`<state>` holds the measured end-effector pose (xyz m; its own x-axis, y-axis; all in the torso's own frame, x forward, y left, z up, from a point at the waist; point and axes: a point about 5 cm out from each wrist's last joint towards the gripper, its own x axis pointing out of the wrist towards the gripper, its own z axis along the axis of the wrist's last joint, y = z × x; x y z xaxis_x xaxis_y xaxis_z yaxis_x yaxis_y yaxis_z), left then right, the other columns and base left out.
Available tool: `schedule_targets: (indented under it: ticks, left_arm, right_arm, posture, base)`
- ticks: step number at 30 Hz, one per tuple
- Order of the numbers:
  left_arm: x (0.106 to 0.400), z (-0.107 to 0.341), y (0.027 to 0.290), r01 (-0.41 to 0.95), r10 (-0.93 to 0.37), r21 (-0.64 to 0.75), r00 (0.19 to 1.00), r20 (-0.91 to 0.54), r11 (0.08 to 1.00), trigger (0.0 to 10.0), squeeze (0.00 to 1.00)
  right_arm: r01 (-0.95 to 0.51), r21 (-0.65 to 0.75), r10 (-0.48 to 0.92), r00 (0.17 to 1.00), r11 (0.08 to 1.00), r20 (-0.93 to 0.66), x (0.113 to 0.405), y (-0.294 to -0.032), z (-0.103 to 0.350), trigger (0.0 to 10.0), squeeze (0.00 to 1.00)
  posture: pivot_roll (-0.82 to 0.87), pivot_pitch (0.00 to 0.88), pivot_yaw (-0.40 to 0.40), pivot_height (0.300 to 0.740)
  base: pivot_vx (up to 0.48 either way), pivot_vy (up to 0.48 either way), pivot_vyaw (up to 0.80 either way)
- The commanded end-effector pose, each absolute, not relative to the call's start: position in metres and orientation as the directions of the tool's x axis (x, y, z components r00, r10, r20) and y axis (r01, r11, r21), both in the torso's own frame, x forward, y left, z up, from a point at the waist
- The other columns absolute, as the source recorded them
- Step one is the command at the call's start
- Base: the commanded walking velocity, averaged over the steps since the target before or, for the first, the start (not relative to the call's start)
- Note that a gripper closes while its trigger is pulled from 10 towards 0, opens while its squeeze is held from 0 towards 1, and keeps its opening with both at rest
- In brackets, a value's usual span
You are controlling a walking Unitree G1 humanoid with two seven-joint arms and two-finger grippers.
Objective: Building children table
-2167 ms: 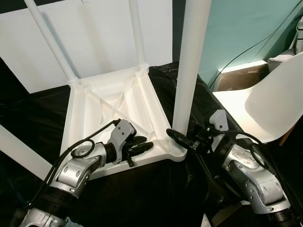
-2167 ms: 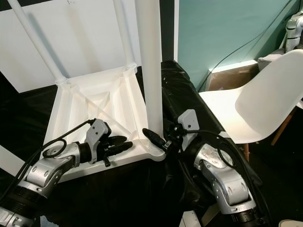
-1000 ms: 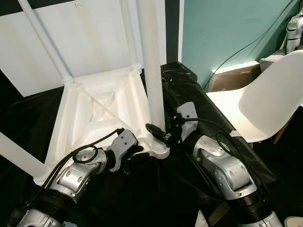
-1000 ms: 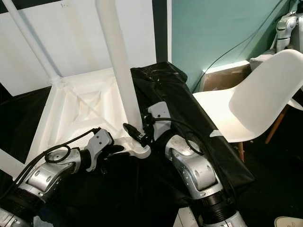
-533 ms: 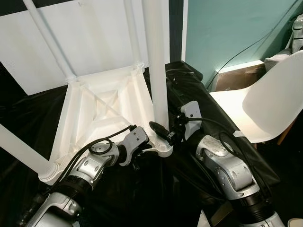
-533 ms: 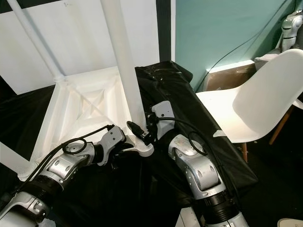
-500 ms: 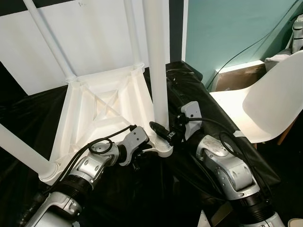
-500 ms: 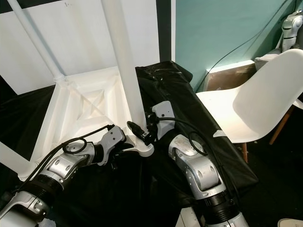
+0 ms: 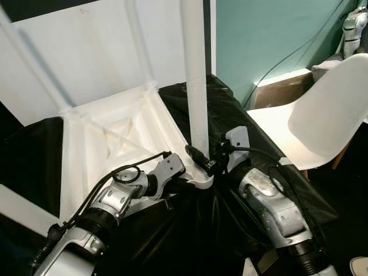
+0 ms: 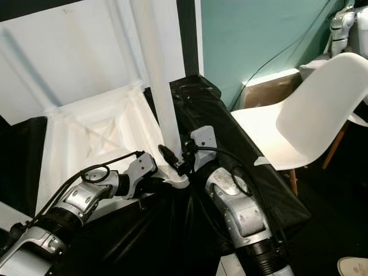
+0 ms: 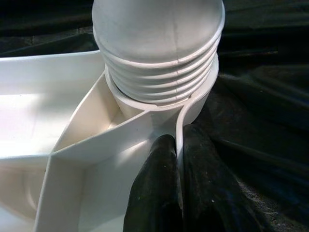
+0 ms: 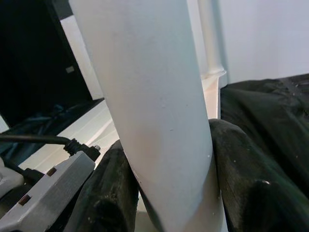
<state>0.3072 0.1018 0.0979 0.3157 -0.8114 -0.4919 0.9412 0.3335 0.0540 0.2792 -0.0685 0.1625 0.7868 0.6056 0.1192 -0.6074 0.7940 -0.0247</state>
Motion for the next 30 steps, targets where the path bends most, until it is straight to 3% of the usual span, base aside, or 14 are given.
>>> schedule_targets:
  ticks: [1, 3, 4, 7, 8, 9, 10, 11, 16, 23, 30]
  left_arm:
    - [0.3, 0.082, 0.108, 0.932, -0.784, 0.007, 0.31, -0.538, 0.363, 0.0, 0.0]
    - [0.3, 0.081, 0.109, 0.931, -0.782, 0.009, 0.313, -0.539, 0.366, 0.0, 0.0]
    - [0.3, 0.08, 0.11, 0.93, -0.781, 0.009, 0.313, -0.541, 0.367, 0.0, 0.0]
    - [0.299, 0.08, 0.111, 0.93, -0.78, 0.008, 0.313, -0.542, 0.367, 0.0, 0.0]
    - [0.297, 0.078, 0.112, 0.93, -0.78, 0.006, 0.312, -0.543, 0.367, 0.0, 0.0]
    - [0.296, 0.076, 0.112, 0.929, -0.778, 0.006, 0.313, -0.545, 0.369, 0.0, 0.0]
    - [0.295, 0.075, 0.112, 0.929, -0.777, 0.005, 0.313, -0.546, 0.371, 0.0, 0.0]
    - [0.295, 0.074, 0.112, 0.928, -0.777, 0.004, 0.314, -0.546, 0.372, 0.0, 0.0]
    - [0.295, 0.073, 0.11, 0.929, -0.783, -0.001, 0.311, -0.538, 0.369, 0.0, 0.0]
    - [0.298, 0.074, 0.101, 0.933, -0.794, 0.004, 0.308, -0.524, 0.359, 0.0, 0.0]
    - [0.3, 0.076, 0.096, 0.935, -0.801, 0.014, 0.312, -0.511, 0.355, 0.0, 0.0]
  right_arm:
    - [-0.623, 0.013, 0.62, 0.781, 0.782, 0.077, 0.277, -0.059, 0.15, 10.0, 0.0]
    - [-0.628, 0.005, 0.626, 0.776, 0.778, 0.078, 0.276, -0.058, 0.15, 10.0, 0.0]
    - [-0.626, -0.015, 0.625, 0.776, 0.779, 0.078, 0.275, -0.058, 0.151, 10.0, 0.3]
    - [-0.624, -0.029, 0.624, 0.777, 0.781, 0.078, 0.274, -0.059, 0.151, 10.0, 0.3]
    - [-0.624, -0.038, 0.625, 0.776, 0.78, 0.083, 0.274, -0.059, 0.151, 10.0, 1.0]
    - [-0.642, -0.05, 0.644, 0.76, 0.765, 0.085, 0.273, -0.061, 0.151, 10.0, 1.0]
    - [-0.659, -0.057, 0.661, 0.745, 0.75, 0.087, 0.272, -0.062, 0.151, 10.0, 0.73]
    - [-0.68, -0.064, 0.683, 0.725, 0.73, 0.089, 0.271, -0.064, 0.152, 10.0, 0.0]
    - [-0.789, -0.133, 0.8, 0.596, 0.6, 0.071, 0.265, -0.077, 0.152, 10.0, 0.0]
    - [-0.808, -0.239, 0.833, 0.553, 0.539, 0.011, 0.284, -0.109, 0.153, 10.0, 0.0]
    - [-0.82, -0.292, 0.84, 0.535, 0.492, -0.089, 0.307, -0.12, 0.145, 10.0, 0.0]
  posture:
    - [-0.04, 0.0, 0.125, 0.74]
    - [-0.04, 0.0, 0.125, 0.74]
    - [-0.04, 0.0, 0.122, 0.74]
    - [-0.04, 0.0, 0.122, 0.74]
    - [-0.04, 0.0, 0.119, 0.74]
    - [-0.04, 0.0, 0.114, 0.74]
    - [-0.04, 0.0, 0.11, 0.74]
    - [-0.05, 0.0, 0.109, 0.74]
    - [-0.05, 0.0, 0.109, 0.74]
    - [-0.09, 0.0, 0.094, 0.74]
    - [-0.07, 0.0, 0.083, 0.74]
  base:
    - [0.0, 0.0, 0.0]
    - [0.0, 0.0, 0.0]
    - [0.0, 0.0, 0.0]
    - [0.0, 0.0, 0.0]
    - [0.0, 0.0, 0.0]
    - [0.0, 0.0, 0.0]
    - [0.0, 0.0, 0.0]
    - [0.0, 0.0, 0.0]
    - [0.0, 0.0, 0.0]
    - [0.0, 0.0, 0.0]
    - [0.0, 0.0, 0.0]
